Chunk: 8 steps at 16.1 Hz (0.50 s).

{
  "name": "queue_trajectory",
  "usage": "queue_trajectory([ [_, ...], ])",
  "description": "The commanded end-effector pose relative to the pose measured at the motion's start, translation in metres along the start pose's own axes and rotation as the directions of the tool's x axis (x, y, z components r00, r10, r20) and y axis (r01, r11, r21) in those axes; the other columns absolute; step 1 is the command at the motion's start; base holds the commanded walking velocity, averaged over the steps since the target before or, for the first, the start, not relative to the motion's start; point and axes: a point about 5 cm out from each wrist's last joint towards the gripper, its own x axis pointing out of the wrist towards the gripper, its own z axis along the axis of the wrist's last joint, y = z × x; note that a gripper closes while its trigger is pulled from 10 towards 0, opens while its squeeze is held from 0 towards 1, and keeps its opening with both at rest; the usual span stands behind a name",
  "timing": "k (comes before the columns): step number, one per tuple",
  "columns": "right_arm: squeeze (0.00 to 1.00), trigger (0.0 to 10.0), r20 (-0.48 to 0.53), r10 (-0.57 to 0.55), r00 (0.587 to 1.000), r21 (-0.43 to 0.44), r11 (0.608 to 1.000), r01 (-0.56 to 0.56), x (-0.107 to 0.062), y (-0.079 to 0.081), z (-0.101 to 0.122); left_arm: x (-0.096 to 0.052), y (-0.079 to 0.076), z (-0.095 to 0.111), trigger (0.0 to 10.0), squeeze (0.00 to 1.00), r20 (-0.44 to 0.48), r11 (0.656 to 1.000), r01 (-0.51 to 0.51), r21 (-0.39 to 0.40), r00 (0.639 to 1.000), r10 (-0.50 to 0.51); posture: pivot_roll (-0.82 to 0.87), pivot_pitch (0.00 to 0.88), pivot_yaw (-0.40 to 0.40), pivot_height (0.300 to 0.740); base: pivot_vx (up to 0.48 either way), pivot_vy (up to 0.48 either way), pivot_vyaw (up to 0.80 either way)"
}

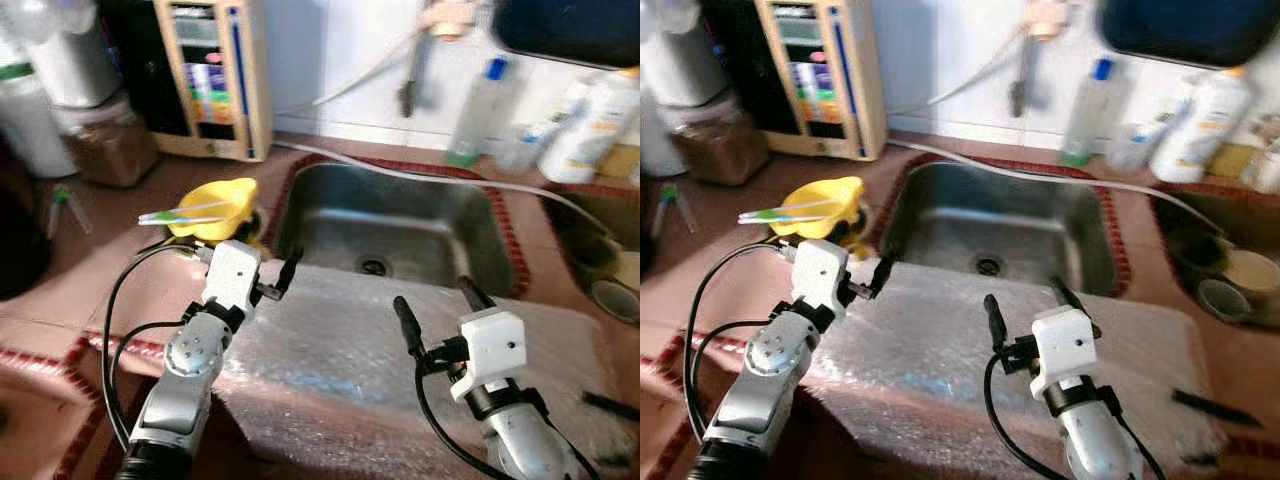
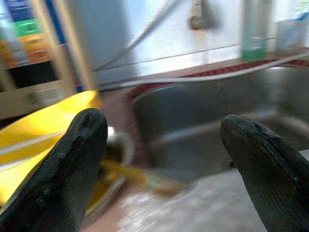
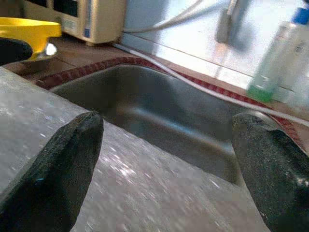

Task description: Kitchen organization

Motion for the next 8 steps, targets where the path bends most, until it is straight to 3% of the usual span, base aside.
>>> queue_trajectory([
  [1,0.0,10.0,-0.002,-0.006,1.0,-0.01,1.0,0.006,-0.0022,-0.0005,-0.0008,-0.0056,0.003,-0.0061,10.0,0.0,-0.032,0.998,-0.063,-0.015,0.998,0.063,0.02,0.0,0.01,0.74,0.0,0.0,0.0],
  [6,0.0,10.0,-0.002,-0.012,1.0,-0.009,1.0,0.012,-0.0039,0.0019,-0.0002,-0.0097,0.0072,-0.0113,10.0,0.0,-0.058,0.987,-0.149,-0.054,0.988,0.146,0.03,0.0,0.009,0.74,0.0,0.0,0.0],
  [8,0.0,10.0,0.004,-0.012,1.0,-0.005,1.0,0.012,-0.0024,0.0033,0.001,-0.0009,0.0056,-0.0111,10.0,0.0,-0.062,0.985,-0.158,-0.071,0.986,0.154,0.03,0.0,0.01,0.74,0.0,0.0,0.0],
])
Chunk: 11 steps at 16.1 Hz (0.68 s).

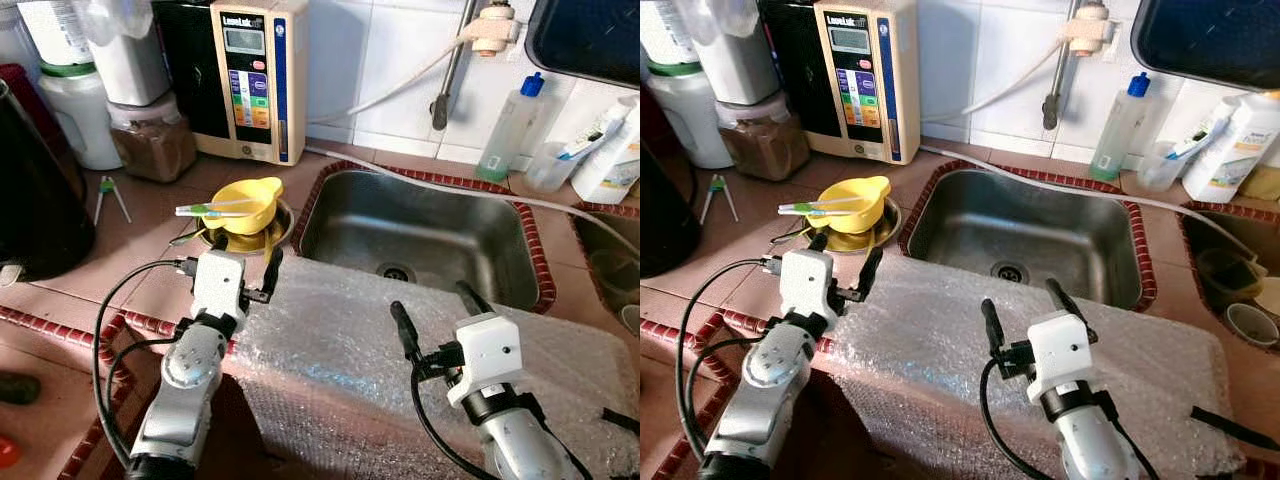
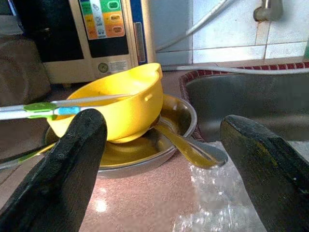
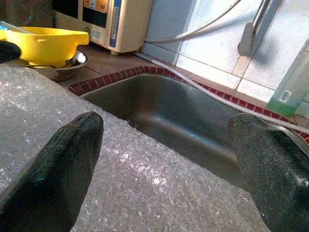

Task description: Kitchen organization

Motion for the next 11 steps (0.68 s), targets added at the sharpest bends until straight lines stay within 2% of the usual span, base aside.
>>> queue_trajectory([
  [1,0.0,10.0,0.017,-0.016,1.0,-0.001,1.0,0.016,0.0006,-0.0012,0.0039,0.0059,0.0024,0.0022,10.0,0.0,0.002,0.999,-0.03,-0.012,1.0,0.03,0.03,0.0,0.011,0.74,0.0,0.0,0.0],
  [3,0.0,10.0,0.018,-0.021,1.0,0.0,1.0,0.021,-0.0004,-0.0007,0.0042,0.0093,0.0045,0.0048,10.0,0.0,0.009,0.997,-0.063,-0.036,0.998,0.063,0.02,0.0,0.016,0.74,0.0,0.0,0.0],
  [5,0.0,10.0,0.018,-0.032,0.999,0.0,1.0,0.032,-0.0016,-0.0014,0.0049,0.0113,0.0069,0.0058,10.0,0.0,-0.003,0.99,-0.093,-0.11,0.996,0.093,0.02,0.0,0.017,0.74,0.0,0.0,0.0],
  [6,0.0,10.0,0.016,-0.033,0.999,-0.001,0.999,0.033,-0.0022,-0.0018,0.0044,0.0114,0.0076,0.0056,10.0,0.0,-0.005,0.991,-0.092,-0.102,0.996,0.092,0.01,0.0,0.018,0.74,0.0,0.0,0.0],
  [7,0.0,10.0,0.012,-0.037,0.999,0.0,0.999,0.037,-0.0028,-0.0025,0.0036,0.0122,0.0068,0.0045,10.0,0.0,-0.015,0.989,-0.071,-0.128,0.997,0.069,0.01,0.0,0.016,0.74,0.0,0.0,0.0],
  [8,0.0,10.0,0.012,-0.036,0.999,-0.001,0.999,0.036,-0.0026,-0.002,0.0036,0.0123,0.0075,0.0056,10.0,0.0,-0.008,0.992,-0.061,-0.108,0.998,0.06,0.02,0.0,0.016,0.74,0.0,0.0,0.0],
  [11,0.0,10.0,0.012,-0.037,0.999,-0.002,0.999,0.037,-0.0016,-0.0017,0.0035,0.0138,0.0078,0.0052,10.0,0.0,-0.011,0.991,-0.064,-0.116,0.998,0.063,0.01,0.0,0.018,0.74,0.0,0.0,0.0],
])
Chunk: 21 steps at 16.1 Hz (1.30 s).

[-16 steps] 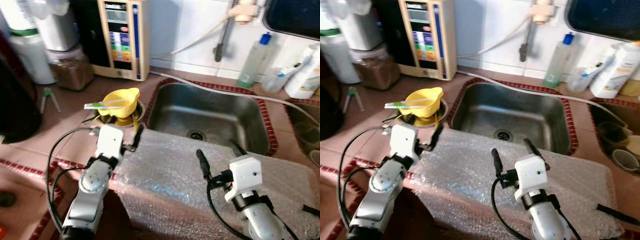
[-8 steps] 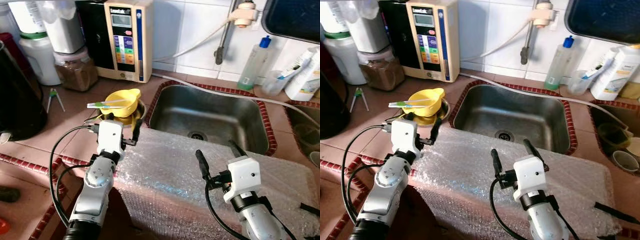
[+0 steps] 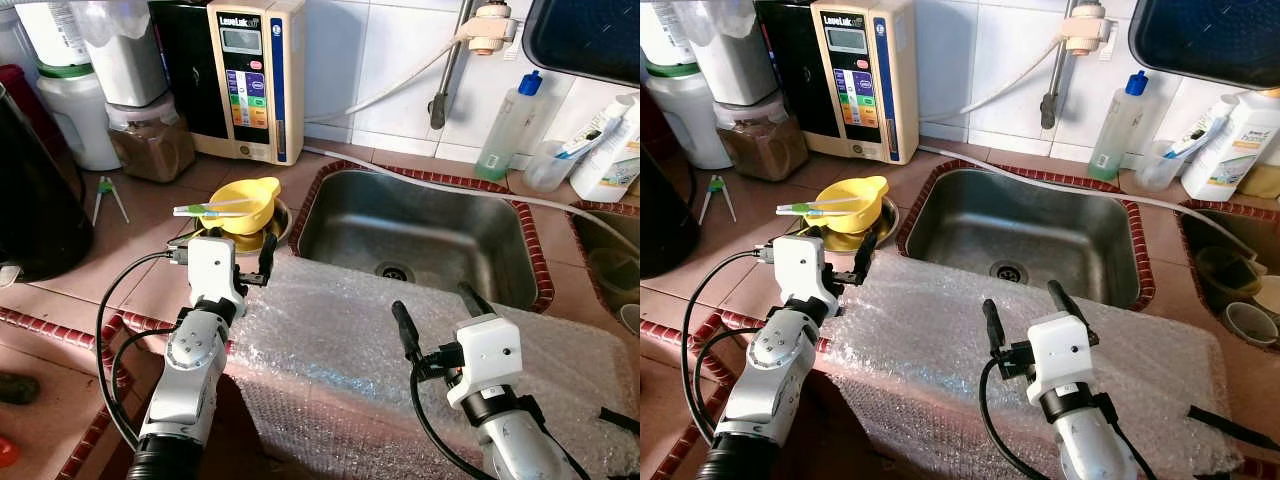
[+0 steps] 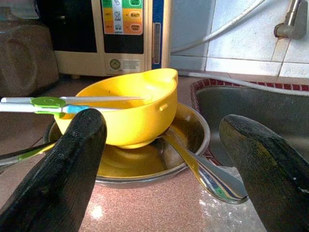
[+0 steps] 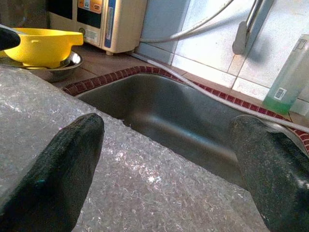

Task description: Kitchen organization

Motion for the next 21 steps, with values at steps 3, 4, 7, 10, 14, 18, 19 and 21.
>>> queue_trajectory([
  [3,0.0,10.0,0.021,-0.021,1.0,-0.008,1.0,0.021,0.0005,-0.0032,0.0047,0.0062,-0.0054,0.0034,10.0,0.0,-0.002,1.0,0.017,-0.017,1.0,-0.017,0.01,0.0,0.02,0.74,0.0,0.0,0.0],
  [4,0.0,10.0,0.021,-0.022,1.0,-0.009,1.0,0.022,0.0005,-0.0037,0.0046,0.0064,-0.0053,0.0035,10.0,0.0,-0.002,1.0,0.018,-0.019,1.0,-0.018,0.01,0.0,0.02,0.74,0.0,0.0,0.0],
  [7,0.0,10.0,0.021,-0.028,0.999,-0.01,1.0,0.028,0.0005,-0.0041,0.004,0.0085,-0.0045,0.0053,10.0,0.0,0.001,0.999,0.015,-0.029,1.0,-0.015,0.01,0.0,0.025,0.74,0.0,0.0,0.0],
  [10,0.0,10.0,0.021,-0.028,0.999,-0.008,1.0,0.029,0.0003,-0.0035,0.0037,0.0088,-0.0048,0.0054,10.0,0.0,0.0,0.999,0.022,-0.03,1.0,-0.022,0.01,0.0,0.027,0.74,0.0,0.0,0.0],
  [14,0.0,10.0,0.022,-0.028,0.999,-0.01,1.0,0.028,0.0007,-0.0038,0.0038,0.0087,-0.0062,0.0039,10.0,0.0,-0.007,0.999,0.028,-0.03,1.0,-0.029,0.01,0.0,0.026,0.74,0.0,0.204,0.0],
  [18,0.0,10.0,0.02,-0.029,0.999,-0.015,0.999,0.03,0.0003,-0.005,0.0036,0.0087,-0.0088,0.002,10.0,0.0,-0.015,0.999,0.038,-0.032,0.999,-0.038,0.01,0.0,0.027,0.74,0.0,0.3,0.0],
  [19,0.0,10.0,0.02,-0.029,0.999,-0.016,0.999,0.03,0.0001,-0.005,0.0035,0.0086,-0.0092,0.0018,10.0,0.0,-0.015,0.999,0.039,-0.032,0.999,-0.04,0.01,0.0,0.027,0.74,0.0,0.326,0.0],
  [21,0.0,10.0,0.018,-0.032,0.999,-0.017,0.999,0.032,-0.0006,-0.0052,0.0032,0.0083,-0.0106,0.0004,10.0,0.0,-0.02,0.998,0.047,-0.031,0.999,-0.048,0.0,0.0,0.03,0.74,0.0,0.283,0.0],
])
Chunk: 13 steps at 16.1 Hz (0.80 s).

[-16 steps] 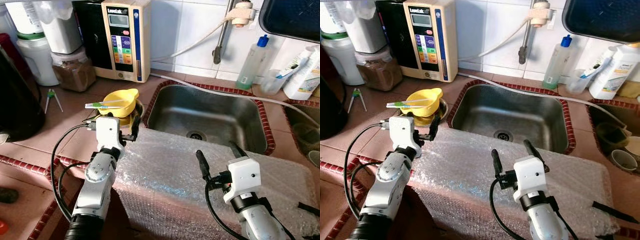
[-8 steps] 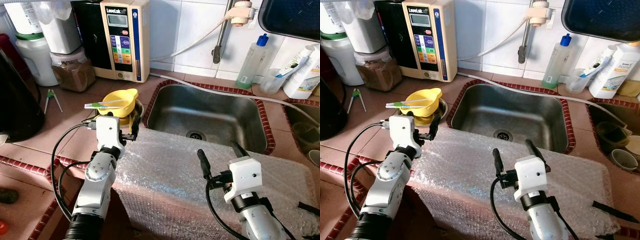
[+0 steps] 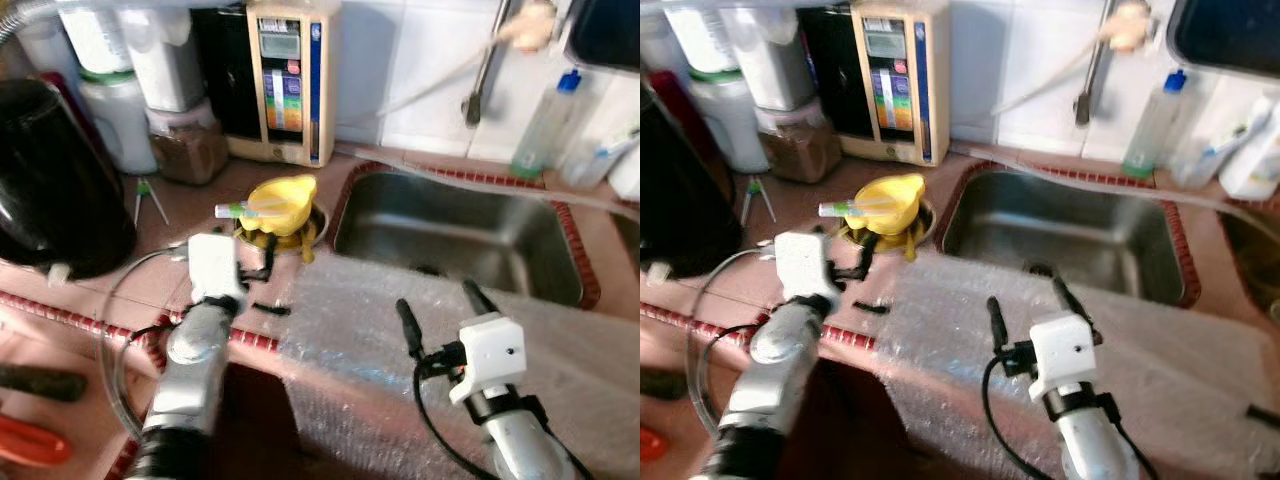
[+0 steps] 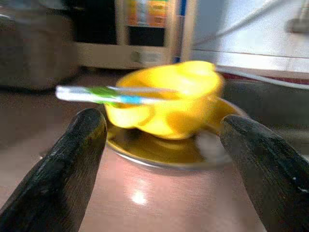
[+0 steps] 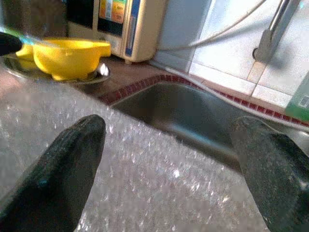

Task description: Kitchen organization

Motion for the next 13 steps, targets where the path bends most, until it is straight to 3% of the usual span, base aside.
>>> queue_trajectory([
  [1,0.0,10.0,0.018,0.003,1.0,0.009,1.0,-0.003,0.001,0.002,0.004,-0.002,0.01,-0.001,10.0,0.0,-0.006,0.999,-0.021,0.024,1.0,0.021,0.0,0.0,0.031,0.74,0.0,0.0,0.0],
  [8,0.0,10.0,0.016,0.004,1.0,0.005,1.0,-0.005,0.0,0.001,0.003,-0.002,0.007,-0.002,10.0,0.0,-0.004,1.0,-0.01,0.018,1.0,0.01,0.0,0.0,0.028,0.74,0.0,0.0,0.0],
  [13,0.0,10.0,0.019,0.008,1.0,0.002,1.0,-0.008,0.0,0.003,0.004,-0.001,-0.004,-0.003,10.0,0.0,-0.001,1.0,0.02,-0.005,1.0,-0.02,0.0,0.0,0.032,0.74,0.0,0.0,0.0],
])
